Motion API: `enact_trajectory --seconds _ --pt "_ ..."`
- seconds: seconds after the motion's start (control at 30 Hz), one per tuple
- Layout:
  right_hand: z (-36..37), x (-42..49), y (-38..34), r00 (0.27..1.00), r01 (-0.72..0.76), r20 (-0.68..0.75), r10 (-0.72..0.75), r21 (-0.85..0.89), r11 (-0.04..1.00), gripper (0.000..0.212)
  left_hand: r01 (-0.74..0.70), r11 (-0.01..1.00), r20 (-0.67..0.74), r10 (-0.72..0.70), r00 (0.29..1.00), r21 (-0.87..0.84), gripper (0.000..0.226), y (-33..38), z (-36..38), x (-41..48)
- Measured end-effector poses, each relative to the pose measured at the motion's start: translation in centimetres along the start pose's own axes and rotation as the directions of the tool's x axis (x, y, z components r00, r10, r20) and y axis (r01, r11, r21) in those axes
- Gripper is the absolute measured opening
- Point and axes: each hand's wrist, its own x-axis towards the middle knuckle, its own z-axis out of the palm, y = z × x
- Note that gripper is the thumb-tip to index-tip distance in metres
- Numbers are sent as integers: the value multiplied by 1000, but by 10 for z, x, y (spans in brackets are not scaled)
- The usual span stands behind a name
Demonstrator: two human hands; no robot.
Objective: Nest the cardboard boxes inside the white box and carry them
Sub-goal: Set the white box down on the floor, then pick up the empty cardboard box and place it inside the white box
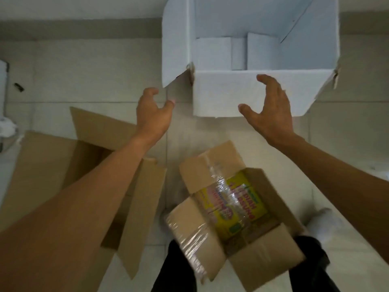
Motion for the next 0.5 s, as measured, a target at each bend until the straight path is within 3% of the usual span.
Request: enact_trajectory --seconds 0.2,0.5 --pt "54 -79 -66 994 -89 79 80 121 989 65 25 999 77 -28 997 49 44 -68 -83 -47" --pt "99 -203 -102 950 -187 288 119 225 956 61 114 990 -92 -107 990 82 43 -146 -162 -144"
